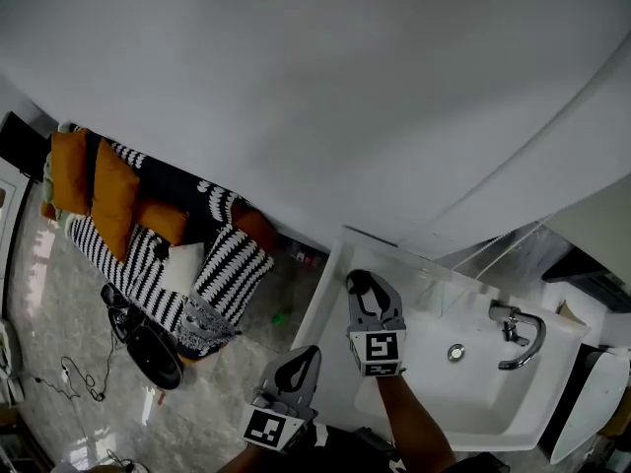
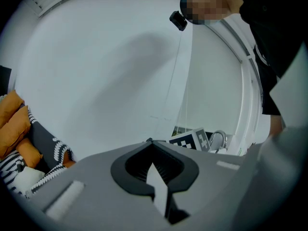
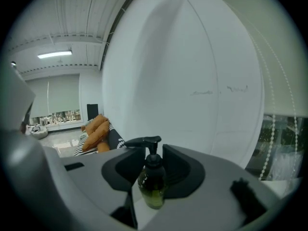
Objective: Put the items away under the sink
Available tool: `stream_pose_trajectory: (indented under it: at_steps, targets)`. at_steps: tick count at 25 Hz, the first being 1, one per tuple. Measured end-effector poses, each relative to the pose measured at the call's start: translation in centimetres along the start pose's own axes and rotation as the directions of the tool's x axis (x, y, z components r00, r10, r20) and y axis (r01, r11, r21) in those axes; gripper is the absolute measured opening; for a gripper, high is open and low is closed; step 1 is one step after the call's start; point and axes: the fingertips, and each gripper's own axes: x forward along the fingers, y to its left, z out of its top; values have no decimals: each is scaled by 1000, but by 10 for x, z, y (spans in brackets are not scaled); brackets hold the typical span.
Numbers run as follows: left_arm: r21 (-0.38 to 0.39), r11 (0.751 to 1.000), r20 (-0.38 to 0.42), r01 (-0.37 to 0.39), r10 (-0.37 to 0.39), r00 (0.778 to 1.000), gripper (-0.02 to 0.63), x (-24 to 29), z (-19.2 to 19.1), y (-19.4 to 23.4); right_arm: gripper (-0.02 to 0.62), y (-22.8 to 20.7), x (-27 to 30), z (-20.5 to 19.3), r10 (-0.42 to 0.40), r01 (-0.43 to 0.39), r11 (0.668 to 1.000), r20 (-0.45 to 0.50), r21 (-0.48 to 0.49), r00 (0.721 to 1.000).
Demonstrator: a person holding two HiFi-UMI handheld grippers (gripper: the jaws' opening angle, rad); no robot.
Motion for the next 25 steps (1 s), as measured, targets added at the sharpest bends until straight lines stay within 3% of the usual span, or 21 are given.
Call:
stream_pose_trajectory:
  at_steps: [8, 16, 21, 25]
  targets:
    - [1, 1000, 12, -6, 6, 1000, 8, -3, 5, 3, 109, 1, 0, 2, -21, 21, 1000, 7, -18, 1000]
    - [-26, 999, -51, -19, 17, 999, 8, -9, -7, 4, 92, 1, -2, 1, -41, 41, 998, 22, -36, 999]
    - [4, 1000, 11, -21, 21, 1000, 8, -11, 1, 7, 89, -2, -4, 1, -37, 38, 999, 33, -23, 999]
    - [-25, 999, -48, -23, 22, 999, 8, -16, -9, 2, 87, -5, -7, 0, -37, 37, 999, 39, -3, 999]
